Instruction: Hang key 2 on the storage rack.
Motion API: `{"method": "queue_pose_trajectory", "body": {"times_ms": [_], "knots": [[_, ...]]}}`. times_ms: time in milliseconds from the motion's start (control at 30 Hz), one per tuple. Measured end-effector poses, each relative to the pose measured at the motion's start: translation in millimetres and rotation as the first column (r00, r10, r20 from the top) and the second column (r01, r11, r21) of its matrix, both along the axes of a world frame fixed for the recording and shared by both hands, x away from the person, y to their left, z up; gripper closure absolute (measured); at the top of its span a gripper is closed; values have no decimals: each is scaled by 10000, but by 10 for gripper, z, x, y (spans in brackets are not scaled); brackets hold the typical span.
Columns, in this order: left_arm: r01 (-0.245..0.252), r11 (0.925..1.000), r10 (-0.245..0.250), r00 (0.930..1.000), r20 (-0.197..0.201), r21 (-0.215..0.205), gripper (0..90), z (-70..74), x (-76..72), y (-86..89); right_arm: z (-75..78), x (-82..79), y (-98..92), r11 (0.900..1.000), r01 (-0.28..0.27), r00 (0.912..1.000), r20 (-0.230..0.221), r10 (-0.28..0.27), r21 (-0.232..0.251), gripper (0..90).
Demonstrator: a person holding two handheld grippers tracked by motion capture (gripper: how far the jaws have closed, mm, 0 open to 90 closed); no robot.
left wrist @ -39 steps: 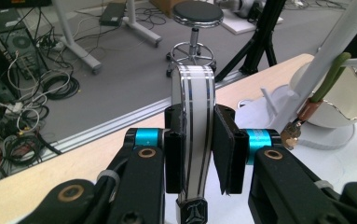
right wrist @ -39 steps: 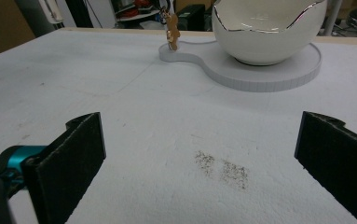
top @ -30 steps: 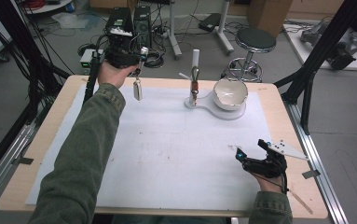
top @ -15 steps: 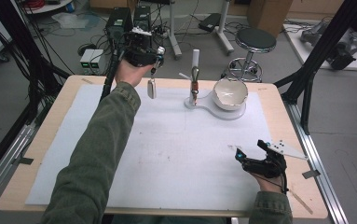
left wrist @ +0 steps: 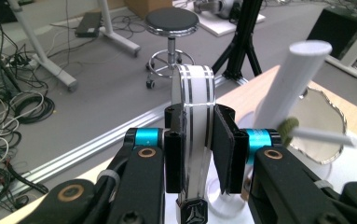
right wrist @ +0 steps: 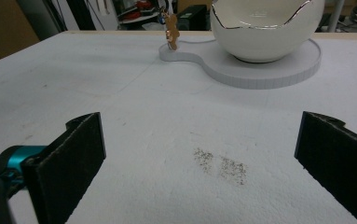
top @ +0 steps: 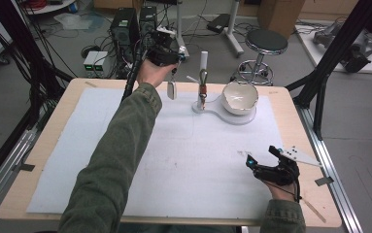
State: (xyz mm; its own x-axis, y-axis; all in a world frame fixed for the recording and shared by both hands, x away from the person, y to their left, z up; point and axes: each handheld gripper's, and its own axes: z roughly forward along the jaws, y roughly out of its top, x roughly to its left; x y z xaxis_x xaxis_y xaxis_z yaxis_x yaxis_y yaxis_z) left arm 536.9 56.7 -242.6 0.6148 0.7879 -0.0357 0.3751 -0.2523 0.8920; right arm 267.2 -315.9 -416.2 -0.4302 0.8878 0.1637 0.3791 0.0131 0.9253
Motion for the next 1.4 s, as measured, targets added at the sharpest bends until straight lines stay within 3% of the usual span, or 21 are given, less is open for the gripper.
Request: {"method": "queue_pose_trajectory", "body": {"times_ms": [200,267,567,767,1033,1400], "knots": [[-93,9999,94,9996,267,-39,753,74,37,-108,-6,3,-9,10000,-51,10000,-26,51,31,6],[-27,9997,35,9994,334,-243,752,91,45,-130,-4,-1,-7,10000,-60,10000,-61,61,61,6],[-289,9994,295,9989,362,-182,752,5,101,-222,-10,-19,-1,10000,-82,9999,-107,82,6,6],[-464,9961,494,9981,380,-749,752,14,95,-287,-18,-9,0,9999,-114,9999,-75,113,-92,6],[-48,9976,69,9995,305,-684,752,-24,47,-394,-24,-4,1,9998,-91,9999,-56,90,-155,6],[36,9976,-21,9998,209,-691,752,-35,-18,-478,-26,-6,0,9999,-67,9999,-139,66,-109,6]]}}
